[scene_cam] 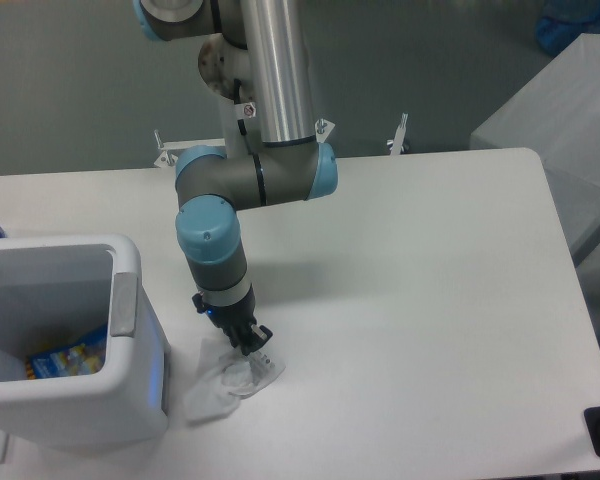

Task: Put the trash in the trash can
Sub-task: 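Lower the gripper onto the crumpled white bag and close it, then lift the white bag and carry it over the trash bin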

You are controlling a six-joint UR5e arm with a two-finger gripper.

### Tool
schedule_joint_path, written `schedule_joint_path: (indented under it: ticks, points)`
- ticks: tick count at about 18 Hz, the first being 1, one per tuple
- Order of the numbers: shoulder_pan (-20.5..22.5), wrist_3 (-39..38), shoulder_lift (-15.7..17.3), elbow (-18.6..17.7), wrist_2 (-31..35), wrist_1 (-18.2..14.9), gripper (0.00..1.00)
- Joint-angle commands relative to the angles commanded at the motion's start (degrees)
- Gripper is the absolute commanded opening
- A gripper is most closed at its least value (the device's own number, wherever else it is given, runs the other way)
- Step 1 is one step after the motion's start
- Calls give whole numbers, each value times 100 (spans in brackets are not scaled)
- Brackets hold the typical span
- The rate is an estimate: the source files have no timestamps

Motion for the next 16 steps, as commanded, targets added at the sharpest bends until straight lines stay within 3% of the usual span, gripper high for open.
schedule_joint_path:
  ticks: [8,10,16]
  points:
    - [597,-44,79,650,-53,-18,0]
    - [755,-367,245,887,-131,-61,0]
    - [1107,-1430,369,1581,-1229,-70,0]
